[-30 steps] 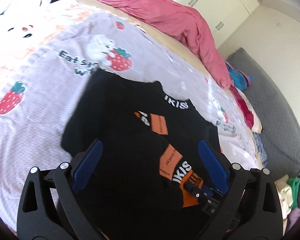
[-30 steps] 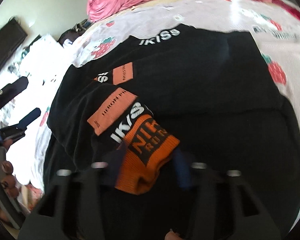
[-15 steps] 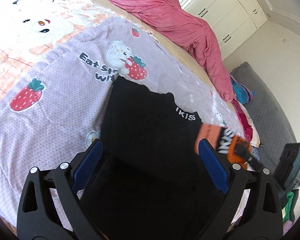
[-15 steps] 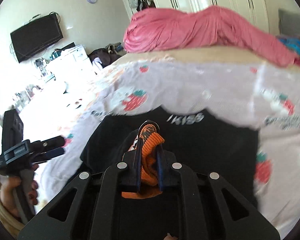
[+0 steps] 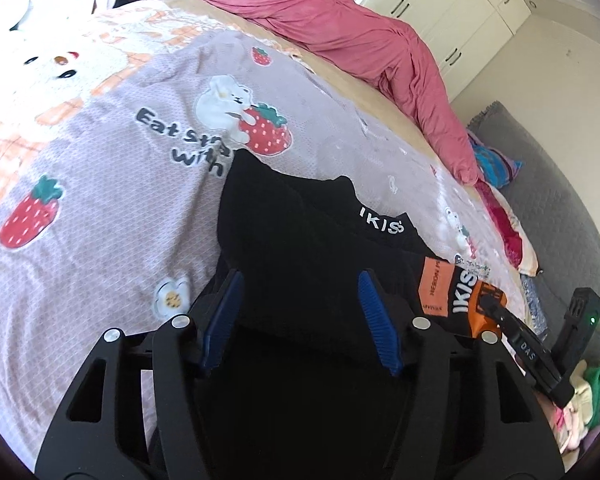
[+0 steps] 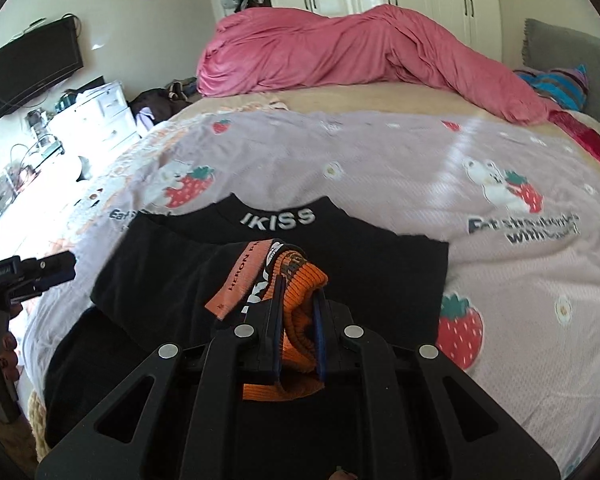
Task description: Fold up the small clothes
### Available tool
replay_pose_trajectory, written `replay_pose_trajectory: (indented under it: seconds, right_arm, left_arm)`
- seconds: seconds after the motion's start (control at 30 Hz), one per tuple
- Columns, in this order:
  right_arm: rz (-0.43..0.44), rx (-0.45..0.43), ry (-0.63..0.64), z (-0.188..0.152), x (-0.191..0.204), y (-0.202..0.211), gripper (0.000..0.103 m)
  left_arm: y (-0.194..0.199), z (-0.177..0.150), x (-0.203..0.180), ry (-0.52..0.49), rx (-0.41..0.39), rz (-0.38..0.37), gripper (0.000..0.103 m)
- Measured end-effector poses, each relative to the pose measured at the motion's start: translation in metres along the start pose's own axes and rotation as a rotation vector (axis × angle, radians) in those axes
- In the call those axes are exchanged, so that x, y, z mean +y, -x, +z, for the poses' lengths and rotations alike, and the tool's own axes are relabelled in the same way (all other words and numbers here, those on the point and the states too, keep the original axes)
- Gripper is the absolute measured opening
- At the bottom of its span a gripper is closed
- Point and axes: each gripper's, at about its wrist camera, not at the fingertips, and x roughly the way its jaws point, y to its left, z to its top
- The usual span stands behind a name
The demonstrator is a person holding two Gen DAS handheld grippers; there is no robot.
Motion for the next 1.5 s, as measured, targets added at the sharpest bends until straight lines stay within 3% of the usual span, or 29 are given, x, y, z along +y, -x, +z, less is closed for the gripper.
replay_pose_trajectory:
  seconds: [0.27,0.6,0.67,0.97,1.1,1.23,1.4,1.5]
  right_arm:
    - [-0.005,0.019,-0.044,-0.006,-0.008,-0.005,0.012]
    - [-0.079,0.025,-0.093,-0.009,-0.012,-0.002,0.036]
    - [-0.067,0.040,-0.078,-0.011,-0.007,-0.004,0.036]
    - [-0.007,0.172,0.027,-0.029,0.036,-0.032,0.048]
    - [-0.108,0.286,0.013,-0.046,0.026,-0.053,0.049]
    - [-0.078,0.268,-0.052,-0.047,0.018,-0.046,0.050]
    - [-0.051,0.237,-0.072,-0.047,0.018,-0.035,0.060]
    - [-0.028,0.215,-0.108,-0.048,0.015,-0.025,0.061]
  left_arm:
    - [-0.033,0.008,-0.023,-0.073,0.051,-0.006,0.049]
    - [-0.059,0.001,-0.020,-0.095,0.122,0.036,0.049]
    - [-0.063,-0.002,-0.016,-0.094,0.144,0.058,0.049]
    - [-0.068,-0.012,-0.004,-0.086,0.169,0.057,0.049]
    - [-0.068,-0.013,-0.001,-0.082,0.170,0.044,0.049]
    - [-0.069,-0.016,-0.001,-0.091,0.167,0.048,0.049]
    - [-0.068,-0.019,-0.005,-0.117,0.162,0.062,0.049]
    - [-0.066,-0.020,-0.005,-0.112,0.161,0.059,0.049]
